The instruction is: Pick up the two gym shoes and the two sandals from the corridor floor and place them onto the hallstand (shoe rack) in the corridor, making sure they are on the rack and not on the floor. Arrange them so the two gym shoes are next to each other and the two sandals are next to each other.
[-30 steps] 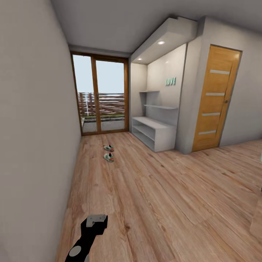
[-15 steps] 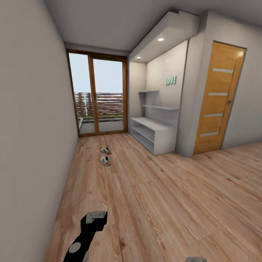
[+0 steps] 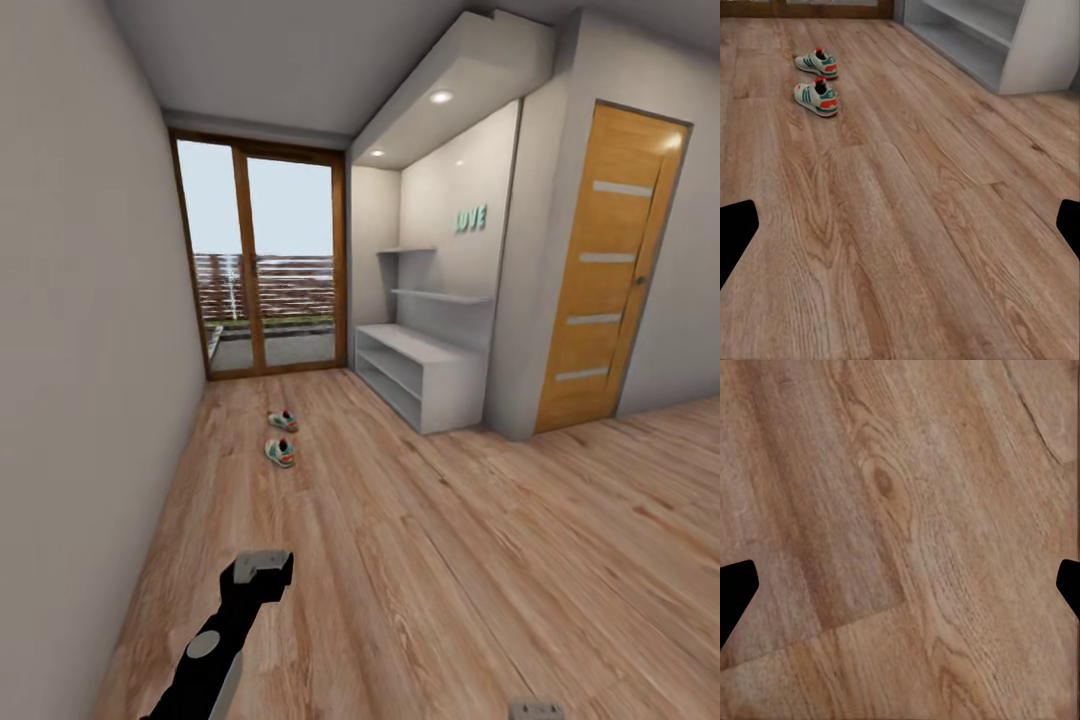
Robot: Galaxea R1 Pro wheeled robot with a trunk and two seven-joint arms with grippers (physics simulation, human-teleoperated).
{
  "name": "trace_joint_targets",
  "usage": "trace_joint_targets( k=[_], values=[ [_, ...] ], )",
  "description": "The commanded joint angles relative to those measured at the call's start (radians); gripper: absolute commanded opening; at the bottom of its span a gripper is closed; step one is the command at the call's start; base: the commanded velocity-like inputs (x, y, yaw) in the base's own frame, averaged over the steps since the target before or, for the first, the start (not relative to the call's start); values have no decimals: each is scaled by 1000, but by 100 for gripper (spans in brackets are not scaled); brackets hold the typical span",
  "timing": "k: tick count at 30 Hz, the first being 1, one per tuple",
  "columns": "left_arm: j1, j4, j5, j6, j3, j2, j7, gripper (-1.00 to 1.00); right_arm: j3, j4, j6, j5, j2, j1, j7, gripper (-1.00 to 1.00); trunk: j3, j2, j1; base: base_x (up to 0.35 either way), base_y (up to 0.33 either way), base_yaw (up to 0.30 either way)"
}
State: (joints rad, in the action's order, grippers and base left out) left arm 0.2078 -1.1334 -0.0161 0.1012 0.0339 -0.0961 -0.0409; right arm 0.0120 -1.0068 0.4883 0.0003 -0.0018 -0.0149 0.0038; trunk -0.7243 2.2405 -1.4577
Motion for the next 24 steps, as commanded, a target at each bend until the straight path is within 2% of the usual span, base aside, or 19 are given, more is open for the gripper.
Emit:
trace_joint_targets(
  k=[1,18,24],
  values=[
    [1,-2,-2,8,0,2,-5,100,0,-2,7,-1,-1,0,1,100,-1,0,0,346,-107,0],
    [1,51,-1,11,1,4,-5,100,-1,-4,10,1,-1,0,0,100,-2,0,0,346,-114,2],
    [1,58,-2,11,1,4,-4,100,-2,-4,9,3,0,0,-2,100,-5,0,0,341,-149,188]
  ],
)
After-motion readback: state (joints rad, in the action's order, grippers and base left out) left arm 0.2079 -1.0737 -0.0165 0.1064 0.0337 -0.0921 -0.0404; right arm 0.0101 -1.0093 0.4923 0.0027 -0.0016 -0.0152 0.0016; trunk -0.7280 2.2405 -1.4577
